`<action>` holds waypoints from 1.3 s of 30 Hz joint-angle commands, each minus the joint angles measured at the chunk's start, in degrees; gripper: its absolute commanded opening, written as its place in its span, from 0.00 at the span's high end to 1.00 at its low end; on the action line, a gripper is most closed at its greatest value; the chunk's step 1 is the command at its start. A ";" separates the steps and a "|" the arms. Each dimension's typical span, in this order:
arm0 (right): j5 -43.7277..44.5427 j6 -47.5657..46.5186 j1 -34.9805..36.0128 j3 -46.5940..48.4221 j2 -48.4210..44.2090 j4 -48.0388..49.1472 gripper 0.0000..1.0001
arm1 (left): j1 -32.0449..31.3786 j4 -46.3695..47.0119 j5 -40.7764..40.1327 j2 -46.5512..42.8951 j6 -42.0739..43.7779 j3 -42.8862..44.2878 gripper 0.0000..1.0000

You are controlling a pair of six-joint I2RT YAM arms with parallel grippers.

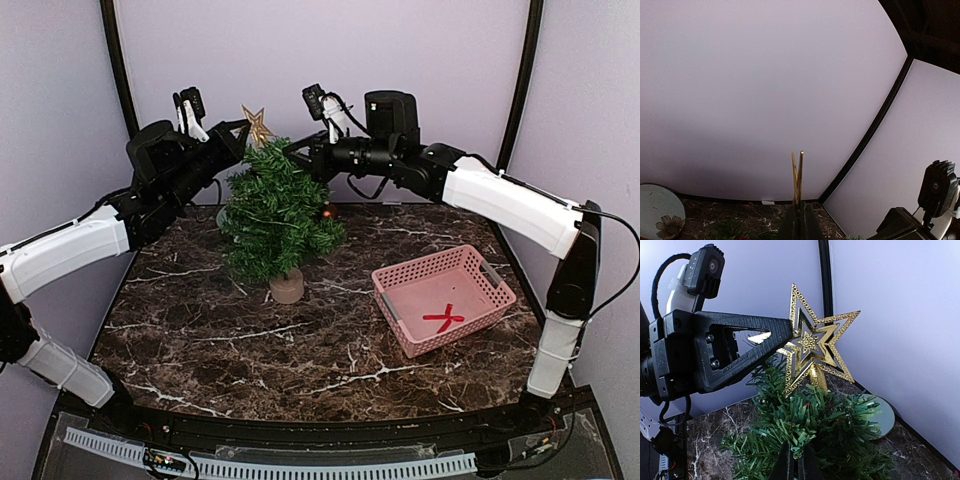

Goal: Decorate the small christmas tree

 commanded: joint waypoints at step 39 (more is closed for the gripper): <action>4.05 -0.32 0.57 -3.93 -4.49 0.18 0.39 | 0.19 -10.78 -9.83 -14.68 8.52 -6.50 0.35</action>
